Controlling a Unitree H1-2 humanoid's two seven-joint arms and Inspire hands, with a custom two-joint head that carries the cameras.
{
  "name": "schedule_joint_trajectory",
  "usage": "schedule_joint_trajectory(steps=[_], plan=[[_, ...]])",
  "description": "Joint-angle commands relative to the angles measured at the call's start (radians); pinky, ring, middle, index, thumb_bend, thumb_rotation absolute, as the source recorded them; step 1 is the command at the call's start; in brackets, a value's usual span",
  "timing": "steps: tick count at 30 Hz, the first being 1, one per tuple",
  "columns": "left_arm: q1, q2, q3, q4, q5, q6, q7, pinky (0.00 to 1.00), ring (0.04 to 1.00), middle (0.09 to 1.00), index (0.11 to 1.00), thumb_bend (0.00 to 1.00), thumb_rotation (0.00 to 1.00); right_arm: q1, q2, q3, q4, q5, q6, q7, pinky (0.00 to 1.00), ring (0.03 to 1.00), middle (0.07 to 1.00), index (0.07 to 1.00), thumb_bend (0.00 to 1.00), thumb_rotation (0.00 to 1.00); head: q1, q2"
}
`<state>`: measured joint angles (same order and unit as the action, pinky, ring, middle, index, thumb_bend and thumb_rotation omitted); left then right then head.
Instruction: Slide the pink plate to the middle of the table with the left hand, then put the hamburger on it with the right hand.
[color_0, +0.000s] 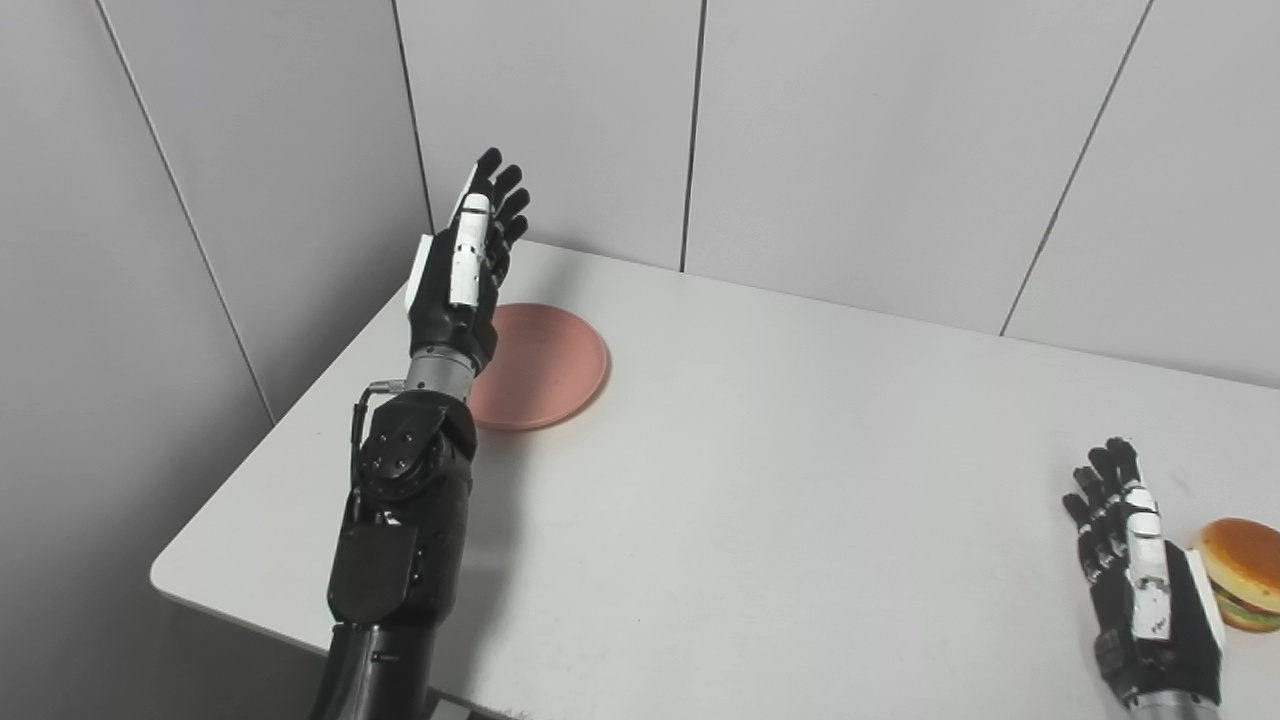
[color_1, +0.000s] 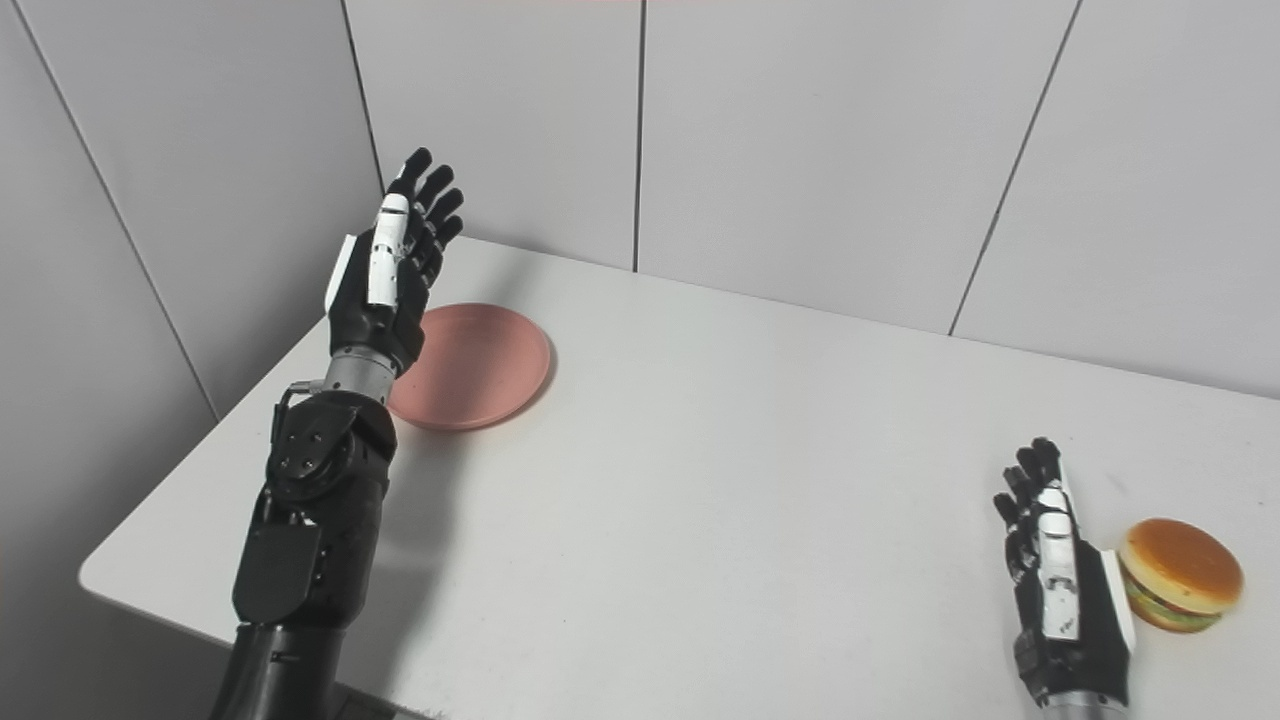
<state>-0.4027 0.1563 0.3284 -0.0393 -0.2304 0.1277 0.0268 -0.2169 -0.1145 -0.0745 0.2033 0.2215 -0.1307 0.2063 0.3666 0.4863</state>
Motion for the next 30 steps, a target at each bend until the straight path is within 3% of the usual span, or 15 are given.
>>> schedule_joint_trajectory(steps=[1, 17, 30], plan=[[-0.060, 0.027, 0.013, 0.007, -0.020, -0.037, 0.010, 0.99, 0.958, 0.959, 0.944, 0.36, 1.00, 0.041, 0.009, 0.004, 0.038, 0.010, -0.021, 0.013, 1.00, 1.000, 1.000, 1.000, 0.16, 1.00, 0.001, 0.002], [-0.090, 0.115, 0.114, 0.130, -0.110, -0.013, 0.041, 0.97, 0.961, 0.960, 0.951, 0.36, 1.00, 0.043, 0.013, 0.000, 0.029, 0.017, -0.012, 0.010, 1.00, 1.000, 1.000, 1.000, 0.14, 1.00, 0.008, 0.002], [-0.081, 0.145, 0.151, 0.261, -0.168, -0.050, 0.018, 0.98, 0.966, 0.961, 0.958, 0.35, 1.00, 0.044, 0.008, -0.001, 0.024, 0.021, -0.008, 0.012, 1.00, 1.000, 1.000, 1.000, 0.15, 1.00, 0.008, 0.009]])
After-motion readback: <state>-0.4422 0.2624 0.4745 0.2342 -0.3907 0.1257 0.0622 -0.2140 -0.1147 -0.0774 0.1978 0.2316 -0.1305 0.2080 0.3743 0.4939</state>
